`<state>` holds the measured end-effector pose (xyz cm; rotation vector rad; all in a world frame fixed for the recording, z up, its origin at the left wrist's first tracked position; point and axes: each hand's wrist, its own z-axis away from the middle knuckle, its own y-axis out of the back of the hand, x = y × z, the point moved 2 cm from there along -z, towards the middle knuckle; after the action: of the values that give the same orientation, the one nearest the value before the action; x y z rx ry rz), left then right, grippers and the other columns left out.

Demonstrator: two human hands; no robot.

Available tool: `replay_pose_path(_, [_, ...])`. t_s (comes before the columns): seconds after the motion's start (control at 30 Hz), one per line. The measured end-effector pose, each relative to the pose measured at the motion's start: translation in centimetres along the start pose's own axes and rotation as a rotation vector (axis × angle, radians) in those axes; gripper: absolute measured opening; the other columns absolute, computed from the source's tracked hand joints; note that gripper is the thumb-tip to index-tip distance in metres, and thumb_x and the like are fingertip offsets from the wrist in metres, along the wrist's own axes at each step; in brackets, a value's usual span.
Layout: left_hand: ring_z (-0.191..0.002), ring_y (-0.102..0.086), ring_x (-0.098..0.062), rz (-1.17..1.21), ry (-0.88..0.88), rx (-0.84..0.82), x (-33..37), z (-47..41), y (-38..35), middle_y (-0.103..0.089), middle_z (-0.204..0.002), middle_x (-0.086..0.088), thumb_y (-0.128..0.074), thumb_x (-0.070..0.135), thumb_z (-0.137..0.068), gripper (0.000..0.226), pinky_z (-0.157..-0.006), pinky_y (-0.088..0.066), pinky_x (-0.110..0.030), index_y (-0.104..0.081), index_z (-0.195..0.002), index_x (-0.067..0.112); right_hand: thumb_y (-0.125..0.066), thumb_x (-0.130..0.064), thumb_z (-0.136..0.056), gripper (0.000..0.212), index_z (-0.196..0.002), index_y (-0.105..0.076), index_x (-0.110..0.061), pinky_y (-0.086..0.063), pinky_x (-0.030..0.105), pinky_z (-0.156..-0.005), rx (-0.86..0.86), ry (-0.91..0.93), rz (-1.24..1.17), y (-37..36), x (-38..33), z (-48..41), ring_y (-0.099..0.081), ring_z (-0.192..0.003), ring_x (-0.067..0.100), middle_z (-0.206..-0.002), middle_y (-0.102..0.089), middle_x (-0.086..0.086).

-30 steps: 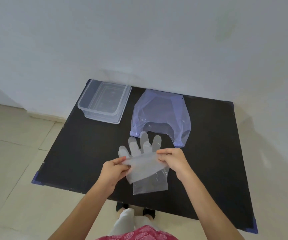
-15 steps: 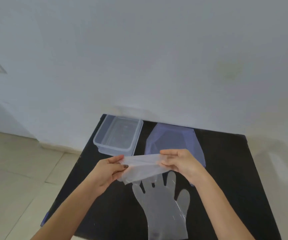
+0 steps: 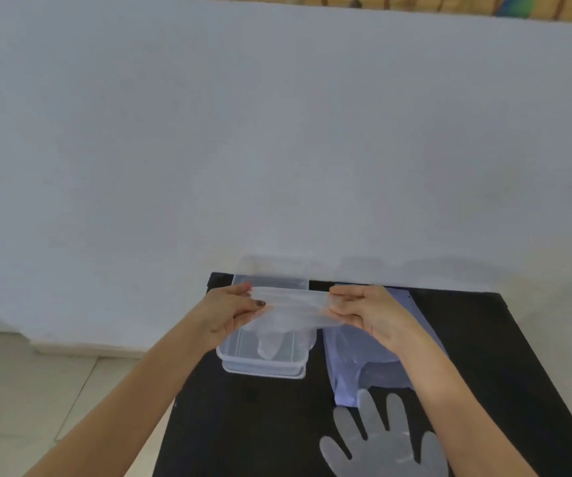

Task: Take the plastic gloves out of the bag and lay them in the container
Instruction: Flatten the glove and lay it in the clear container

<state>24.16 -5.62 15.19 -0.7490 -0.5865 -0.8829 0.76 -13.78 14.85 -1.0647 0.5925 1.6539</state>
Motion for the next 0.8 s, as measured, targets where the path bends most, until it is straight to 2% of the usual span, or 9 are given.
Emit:
replay_pose_path(0.1, [-0.094, -0.067, -0.03, 0.014, 0.02, -0.009, 2.6, -2.3, 1.0, -0.053, -0.131, -0.026, -0.051, -0.023, -0.085, 0.056, -0.061, -0.061, -0.028, -0.043, -0.138, -0.005, -0.062, 0.018, -0.083, 0.044, -0.126, -0.055, 0.012, -0.059, 0.017, -0.064, 0.053, -0.009, 0.007, -1.8, -1.5, -2.5, -0.068, -0.087, 0.023, -0.122, -0.059, 0.028])
replay_pose_path(0.17, [-0.104, -0.064, -0.033, 0.025, 0.012, -0.008, 4.1, -4.3, 1.3, -0.047, -0.138, -0.023, -0.052, -0.024, -0.083, 0.059, -0.066, -0.06, -0.031, -0.041, -0.138, -0.006, -0.062, 0.019, -0.082, 0.046, -0.127, -0.053, 0.013, -0.06, 0.018, -0.064, 0.096, 0.001, 0.005, -2.7, -2.6, -4.4, -0.067, -0.089, 0.027, -0.122, -0.058, 0.029])
replay_pose_path(0.23, [-0.109, -0.062, -0.034, 0.006, -0.002, -0.005, 5.4, -6.1, 1.2, -0.044, -0.142, -0.02, -0.053, -0.024, -0.082, 0.062, -0.07, -0.057, -0.034, -0.039, -0.14, -0.006, -0.062, 0.02, -0.081, 0.048, -0.127, -0.053, 0.012, -0.06, 0.019, -0.067, 0.126, 0.021, 0.003, -3.2, -3.6, -6.1, -0.066, -0.1, 0.033, -0.127, -0.056, 0.028])
replay_pose_path(0.3, [-0.103, -0.064, -0.032, -0.019, -0.009, 0.007, 6.6, -7.7, 1.2, -0.044, -0.143, -0.019, -0.053, -0.023, -0.083, 0.063, -0.071, -0.056, -0.034, -0.037, -0.141, -0.005, -0.063, 0.021, -0.08, 0.05, -0.128, -0.052, 0.012, -0.06, 0.019, -0.065, 0.154, 0.028, 0.004, -3.9, -4.5, -7.6, -0.063, -0.109, 0.036, -0.129, -0.055, 0.027])
replay_pose_path(0.43, [-0.093, -0.065, -0.027, -0.04, -0.052, -0.004, 8.6, -10.1, 1.7, -0.036, -0.15, -0.013, -0.051, -0.024, -0.084, 0.068, -0.068, -0.059, -0.027, -0.033, -0.145, -0.002, -0.063, 0.022, -0.08, 0.055, -0.132, -0.049, 0.012, -0.06, 0.018, -0.065, 0.19, 0.077, 0.017, -5.0, -5.7, -9.9, -0.063, -0.109, 0.041, -0.12, -0.052, 0.02])
replay_pose_path(0.5, [-0.09, -0.066, -0.025, -0.078, -0.101, -0.008, 9.5, -11.2, 2.0, -0.03, -0.156, -0.009, -0.05, -0.024, -0.084, 0.071, -0.064, -0.06, -0.022, -0.029, -0.148, 0.0, -0.062, 0.021, -0.08, 0.057, -0.134, -0.048, 0.01, -0.06, 0.018, -0.067, 0.2, 0.112, 0.007, -5.4, -5.9, -10.8, -0.063, -0.11, 0.041, -0.128, -0.051, 0.018])
replay_pose_path(0.6, [-0.103, -0.065, -0.027, -0.17, -0.177, -0.007, 9.5, -12.0, 2.8, -0.027, -0.158, -0.001, -0.053, -0.023, -0.084, 0.076, -0.073, -0.057, -0.02, -0.027, -0.15, 0.005, -0.069, 0.011, -0.081, 0.06, -0.136, -0.05, 0.001, -0.059, 0.026, -0.085, 0.222, 0.192, 0.106, -5.5, -4.8, -11.4, -0.064, -0.113, 0.032, -0.137, -0.053, 0.011])
replay_pose_path(0.7, [-0.116, -0.06, -0.025, -0.327, -0.21, 0.002, 8.3, -12.4, 3.9, -0.029, -0.156, 0.003, -0.057, -0.019, -0.083, 0.08, -0.081, -0.057, -0.025, -0.026, -0.151, 0.011, -0.074, -0.001, -0.079, 0.064, -0.138, -0.051, -0.009, -0.047, 0.038, -0.106, 0.279, 0.225, 0.277, -5.6, -2.7, -11.6, -0.057, -0.124, 0.02, -0.14, -0.054, 0.003])
replay_pose_path(0.8, [-0.115, -0.057, -0.019, -0.476, -0.19, 0.007, 6.3, -13.1, 5.0, -0.033, -0.155, 0.001, -0.063, -0.015, -0.081, 0.085, -0.088, -0.052, -0.027, -0.025, -0.152, 0.013, -0.073, -0.002, -0.08, 0.068, -0.142, -0.047, -0.009, -0.038, 0.034, -0.113, 0.279, 0.17, 0.371, -6.2, -0.2, -11.5, -0.047, -0.133, 0.016, -0.145, -0.049, 0.001])
